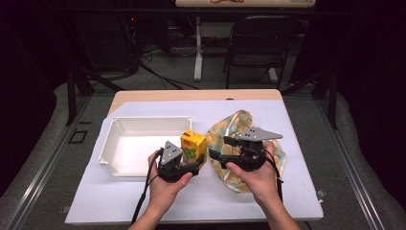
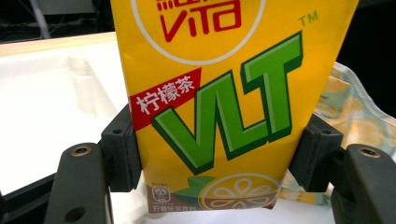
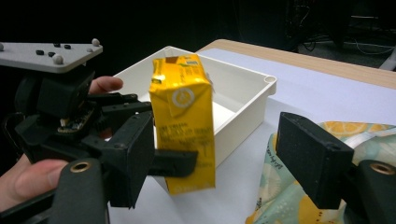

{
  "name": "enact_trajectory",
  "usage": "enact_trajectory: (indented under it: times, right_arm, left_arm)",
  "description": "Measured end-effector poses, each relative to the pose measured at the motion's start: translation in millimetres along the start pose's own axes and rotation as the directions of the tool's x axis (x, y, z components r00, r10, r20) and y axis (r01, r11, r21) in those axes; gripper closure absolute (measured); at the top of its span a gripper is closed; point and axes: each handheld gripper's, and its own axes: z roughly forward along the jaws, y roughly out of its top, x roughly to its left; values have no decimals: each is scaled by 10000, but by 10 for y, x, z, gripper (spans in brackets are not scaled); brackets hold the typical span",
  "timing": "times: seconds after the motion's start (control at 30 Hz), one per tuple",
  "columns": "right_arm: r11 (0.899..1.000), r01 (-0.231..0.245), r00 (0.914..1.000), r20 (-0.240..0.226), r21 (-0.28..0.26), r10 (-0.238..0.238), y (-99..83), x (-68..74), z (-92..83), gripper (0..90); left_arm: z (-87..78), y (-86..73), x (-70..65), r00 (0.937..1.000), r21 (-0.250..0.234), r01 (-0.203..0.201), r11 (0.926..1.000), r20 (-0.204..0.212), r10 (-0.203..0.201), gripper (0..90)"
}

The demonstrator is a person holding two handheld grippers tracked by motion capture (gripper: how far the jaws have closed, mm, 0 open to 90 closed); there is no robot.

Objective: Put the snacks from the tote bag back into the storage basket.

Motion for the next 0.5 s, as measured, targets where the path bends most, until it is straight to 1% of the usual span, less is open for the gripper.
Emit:
enact_trajectory:
  times: [0.17, 0.23, 0.27, 0.33, 0.4, 0.5]
  right_arm:
    - [10000, -24, 9999, 152, 62, 23, -4, -43, -14, 279]
    - [10000, -17, 9998, 204, 47, 16, -11, -63, -14, 279]
    - [10000, -17, 9998, 204, 47, 16, -11, -63, -14, 279]
    - [10000, -5, 9995, 331, 56, 3, -24, -88, -14, 278]
    - [10000, 0, 9994, 343, 47, -1, -30, -108, -13, 274]
    - [10000, -46, 9992, 408, 61, 43, -42, -132, -10, 267]
  left_arm:
    - [-31, 14, 122, 9992, -74, 109, 9999, -393, -112, 320]
    - [-43, 16, 172, 9977, -118, 105, 9999, -673, -113, 320]
    - [-43, 16, 172, 9977, -118, 105, 9999, -673, -113, 320]
    - [-56, 17, 220, 9963, -184, 138, 9997, -841, -153, 319]
    - [-69, 20, 272, 9943, -214, 205, 9996, -1041, -227, 320]
    - [-76, 22, 311, 9935, -266, 222, 9994, -1114, -250, 320]
